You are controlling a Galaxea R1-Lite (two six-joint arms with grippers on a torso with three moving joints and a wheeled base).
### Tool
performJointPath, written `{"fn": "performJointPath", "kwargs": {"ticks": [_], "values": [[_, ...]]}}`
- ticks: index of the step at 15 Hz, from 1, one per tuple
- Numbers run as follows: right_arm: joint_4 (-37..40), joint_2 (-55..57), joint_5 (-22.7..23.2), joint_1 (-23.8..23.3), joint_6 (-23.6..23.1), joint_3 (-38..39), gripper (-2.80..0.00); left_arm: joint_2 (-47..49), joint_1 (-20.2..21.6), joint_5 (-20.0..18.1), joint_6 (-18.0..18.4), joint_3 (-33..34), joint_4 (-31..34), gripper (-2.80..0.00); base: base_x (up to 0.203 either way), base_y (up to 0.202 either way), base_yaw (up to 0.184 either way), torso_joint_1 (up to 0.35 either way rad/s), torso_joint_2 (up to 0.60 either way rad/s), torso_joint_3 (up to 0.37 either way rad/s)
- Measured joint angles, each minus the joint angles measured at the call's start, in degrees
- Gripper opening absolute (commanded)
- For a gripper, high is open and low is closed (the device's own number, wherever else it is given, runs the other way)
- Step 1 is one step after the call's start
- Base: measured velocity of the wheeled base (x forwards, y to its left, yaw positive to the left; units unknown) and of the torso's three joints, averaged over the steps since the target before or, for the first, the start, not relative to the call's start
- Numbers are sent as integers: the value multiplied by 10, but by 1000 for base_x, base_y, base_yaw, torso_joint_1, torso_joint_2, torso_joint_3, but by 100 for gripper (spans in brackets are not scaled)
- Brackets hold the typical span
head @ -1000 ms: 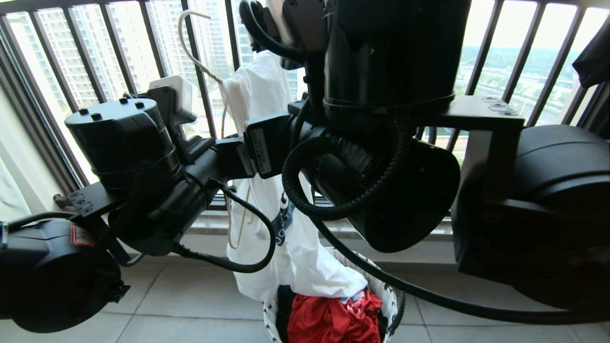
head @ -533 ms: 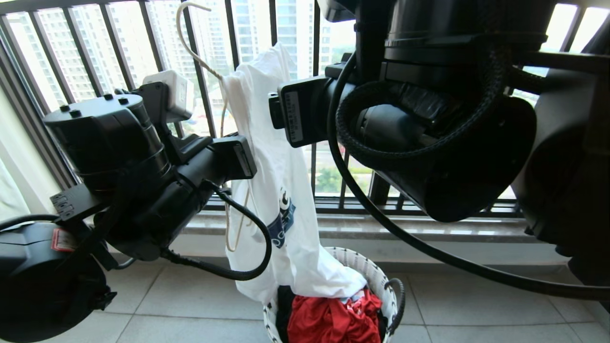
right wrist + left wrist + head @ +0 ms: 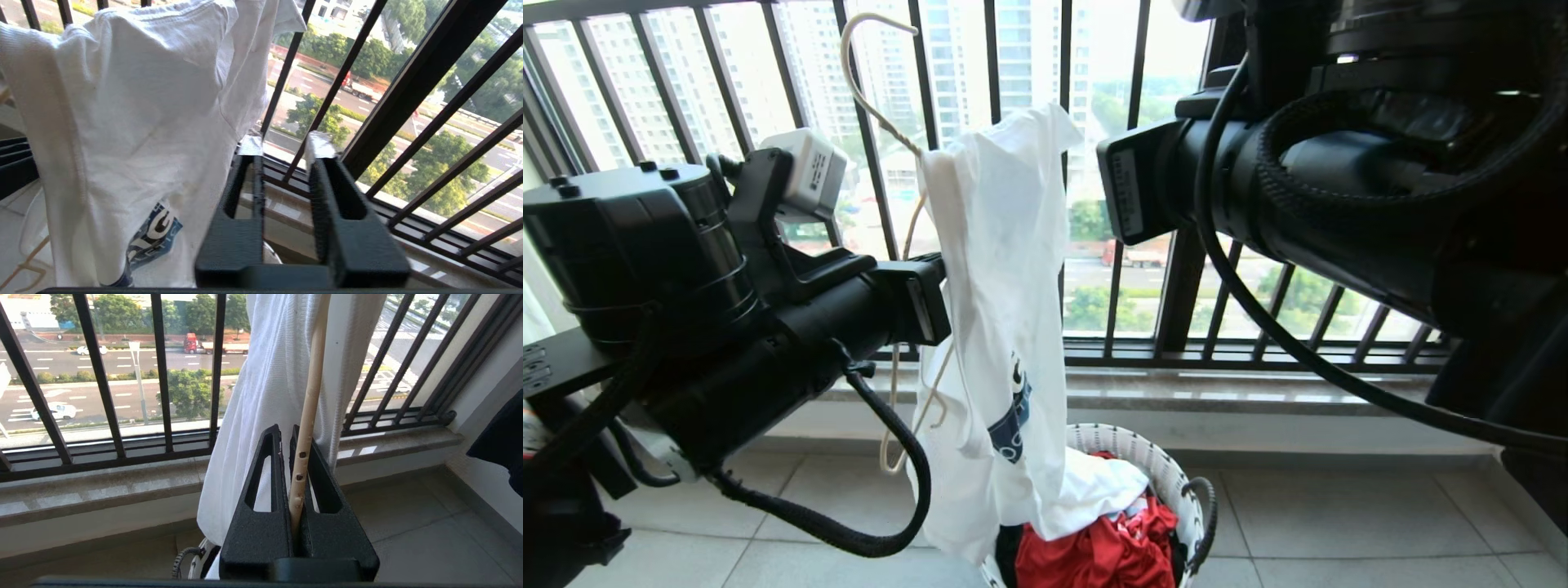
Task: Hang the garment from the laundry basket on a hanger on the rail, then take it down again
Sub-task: Hang the clothes on the clothes rack
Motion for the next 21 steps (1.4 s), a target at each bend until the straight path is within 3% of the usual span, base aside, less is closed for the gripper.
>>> {"fn": "performJointPath", "kwargs": {"ticks": [7, 9, 12, 13, 16, 18, 21], "values": [[277, -38, 14, -9, -105, -109, -280, -40, 11, -143, -49, 37, 22, -280, 0, 0, 0, 0, 0, 0], [316, -38, 40, -10, -134, -130, -280, -45, 22, -192, -53, 51, 22, -280, 0, 0, 0, 0, 0, 0], [354, -31, 95, -10, -140, -157, -280, -54, 45, -271, -67, 70, 23, -280, 0, 0, 0, 0, 0, 0], [362, -30, 117, -10, -145, -161, 0, -57, 53, -298, -72, 76, 22, -280, 0, 0, 0, 0, 0, 0], [376, -28, 163, -10, -156, -164, 0, -63, 75, -356, -75, 91, 23, -280, 0, 0, 0, 0, 0, 0], [390, -27, 198, -11, -163, -167, 0, -65, 81, -375, -75, 98, 23, -280, 0, 0, 0, 0, 0, 0], [407, -21, 309, -41, -201, -174, 0, -76, 83, -416, -75, 111, 31, -280, 0, 0, 0, 0, 0, 0]]}}
